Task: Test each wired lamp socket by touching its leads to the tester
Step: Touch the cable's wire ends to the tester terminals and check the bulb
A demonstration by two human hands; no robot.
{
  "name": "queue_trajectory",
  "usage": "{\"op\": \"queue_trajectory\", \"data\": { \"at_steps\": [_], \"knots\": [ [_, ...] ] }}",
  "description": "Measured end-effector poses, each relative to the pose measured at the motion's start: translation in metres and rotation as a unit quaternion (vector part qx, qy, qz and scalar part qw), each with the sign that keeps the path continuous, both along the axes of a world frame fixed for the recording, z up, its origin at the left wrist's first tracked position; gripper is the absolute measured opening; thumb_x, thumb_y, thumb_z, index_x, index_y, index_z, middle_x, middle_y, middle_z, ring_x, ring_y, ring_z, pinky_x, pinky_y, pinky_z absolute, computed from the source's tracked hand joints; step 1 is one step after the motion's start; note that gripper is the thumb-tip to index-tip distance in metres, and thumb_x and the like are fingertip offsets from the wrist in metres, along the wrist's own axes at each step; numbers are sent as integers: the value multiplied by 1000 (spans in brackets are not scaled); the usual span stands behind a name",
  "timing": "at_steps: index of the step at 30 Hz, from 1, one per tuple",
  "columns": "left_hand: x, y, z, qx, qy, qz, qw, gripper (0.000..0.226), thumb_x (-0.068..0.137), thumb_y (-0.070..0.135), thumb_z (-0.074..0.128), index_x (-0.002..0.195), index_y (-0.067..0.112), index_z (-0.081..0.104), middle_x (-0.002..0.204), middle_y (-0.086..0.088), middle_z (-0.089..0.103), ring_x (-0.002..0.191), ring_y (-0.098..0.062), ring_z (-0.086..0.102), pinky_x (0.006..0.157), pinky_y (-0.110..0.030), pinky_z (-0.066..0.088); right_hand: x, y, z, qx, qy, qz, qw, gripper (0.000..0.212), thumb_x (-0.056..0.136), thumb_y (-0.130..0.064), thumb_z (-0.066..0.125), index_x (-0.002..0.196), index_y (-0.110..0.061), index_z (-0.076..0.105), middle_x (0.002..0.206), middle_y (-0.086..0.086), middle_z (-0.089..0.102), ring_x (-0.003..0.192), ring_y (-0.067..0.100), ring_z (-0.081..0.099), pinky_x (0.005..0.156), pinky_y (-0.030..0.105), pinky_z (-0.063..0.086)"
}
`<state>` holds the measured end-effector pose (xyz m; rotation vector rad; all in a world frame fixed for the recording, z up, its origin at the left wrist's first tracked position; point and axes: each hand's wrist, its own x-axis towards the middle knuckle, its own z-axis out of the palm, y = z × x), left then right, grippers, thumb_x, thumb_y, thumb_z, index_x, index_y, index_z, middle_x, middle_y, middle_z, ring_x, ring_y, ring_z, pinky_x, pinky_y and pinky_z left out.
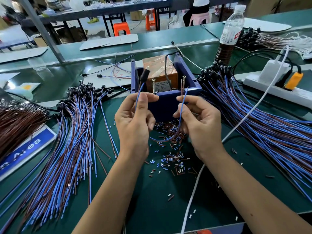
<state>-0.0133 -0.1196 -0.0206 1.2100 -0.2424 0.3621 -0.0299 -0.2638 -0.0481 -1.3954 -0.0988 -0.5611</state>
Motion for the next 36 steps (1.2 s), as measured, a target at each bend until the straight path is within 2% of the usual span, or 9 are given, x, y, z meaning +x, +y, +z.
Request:
{"op": "queue_trajectory", "data": {
  "at_steps": [4,9,11,15,18,21,27,32,36],
  "knots": [
    [-5,-6,-7,69,-23,6,997,15,99,14,67,87,4,69,65,1,60,45,-6,43,45,-16,36,-1,6,1,32,37,66,997,10,104,-2,58,102,-9,65,71,10,72,41,11,46,43,23,43],
    [-14,-21,-14,123,-72,17,990,21,80,3,83,79,6,63,88,-9,72,74,-19,68,70,-32,57,-4,13,0,46,27,119,991,12,104,6,52,101,-4,58,72,-1,68,61,11,63,56,25,52],
    [-16,-25,-17,149,-88,78,982,21,85,9,81,78,10,61,80,-4,69,71,-19,67,66,-38,58,-5,18,-1,26,25,113,993,11,106,5,52,101,-4,57,79,2,69,73,16,65,64,30,53],
    [-16,-27,-14,157,-81,237,955,29,98,29,69,75,24,52,66,7,56,55,-27,57,54,-48,52,-10,25,1,17,28,136,990,7,107,0,51,101,-1,54,80,3,66,74,16,59,64,28,51],
    [-9,-19,-8,149,-98,319,931,29,102,26,63,78,22,46,64,17,46,54,-4,47,52,-26,45,-14,23,3,-3,12,192,981,15,102,12,48,104,5,61,86,12,70,80,16,65,75,26,56],
    [-3,-11,-7,174,-88,368,909,30,100,20,63,76,13,46,65,15,41,56,0,42,56,-11,33,-18,23,5,-32,-11,235,971,21,98,15,54,110,5,69,100,17,74,94,20,72,86,28,58],
    [-3,-6,-6,180,-49,340,922,32,103,21,61,76,12,47,64,5,43,55,-6,41,54,-26,37,-16,21,6,-47,-28,230,972,13,94,7,69,106,7,73,101,19,75,95,26,74,87,32,59],
    [-1,-8,-2,13,16,214,977,36,112,25,36,78,17,43,62,0,36,54,-14,32,51,-32,28,-14,24,3,-76,-29,192,978,9,90,8,74,96,3,78,92,12,72,82,24,71,78,39,61],
    [3,6,2,-39,-3,171,984,27,112,12,35,93,13,54,61,0,42,51,-12,34,48,-25,30,-7,18,0,16,14,131,991,14,93,1,73,93,-12,78,79,0,74,63,15,63,68,29,59]
  ]
}}
